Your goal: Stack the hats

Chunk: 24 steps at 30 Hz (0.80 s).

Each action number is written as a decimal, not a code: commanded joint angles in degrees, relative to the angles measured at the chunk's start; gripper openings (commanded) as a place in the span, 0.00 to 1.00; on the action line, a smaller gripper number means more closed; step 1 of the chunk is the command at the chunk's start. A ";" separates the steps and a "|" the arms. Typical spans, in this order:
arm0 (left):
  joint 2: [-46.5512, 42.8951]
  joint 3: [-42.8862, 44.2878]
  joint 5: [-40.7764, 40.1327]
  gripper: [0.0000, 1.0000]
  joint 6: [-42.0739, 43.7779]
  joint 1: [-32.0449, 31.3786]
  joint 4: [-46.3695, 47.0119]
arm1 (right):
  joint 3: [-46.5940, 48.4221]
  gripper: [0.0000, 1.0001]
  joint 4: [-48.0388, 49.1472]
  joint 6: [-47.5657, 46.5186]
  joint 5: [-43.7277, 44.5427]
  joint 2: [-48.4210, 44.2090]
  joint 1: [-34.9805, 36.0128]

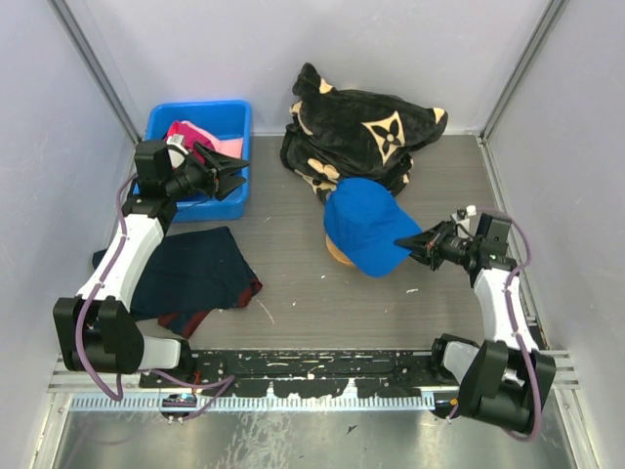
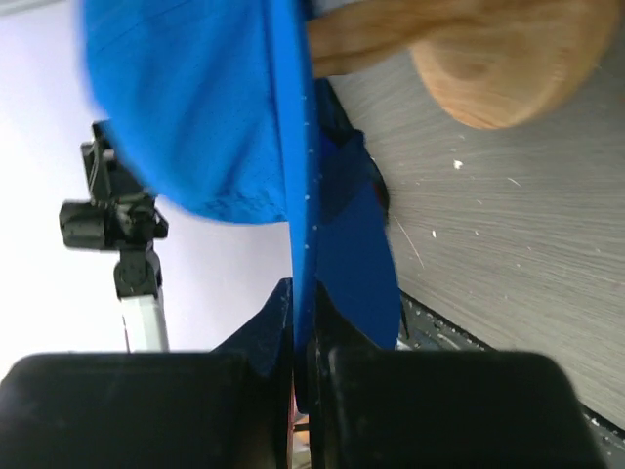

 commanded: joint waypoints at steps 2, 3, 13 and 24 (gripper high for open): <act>0.74 -0.17 3.25 0.57 1.82 -0.06 1.03 | -6.81 0.01 8.65 6.63 4.90 4.18 -0.21; 0.83 -0.24 3.44 0.57 1.86 -0.05 1.03 | -7.82 0.01 11.85 8.62 3.62 4.44 -0.28; 2.13 0.73 4.85 0.54 2.54 -0.06 0.98 | -7.99 0.29 27.67 15.52 -0.28 8.22 -0.27; 8.61 6.92 4.93 0.54 12.44 -8.20 -5.35 | 6.60 0.76 8.02 2.16 5.43 6.39 -0.12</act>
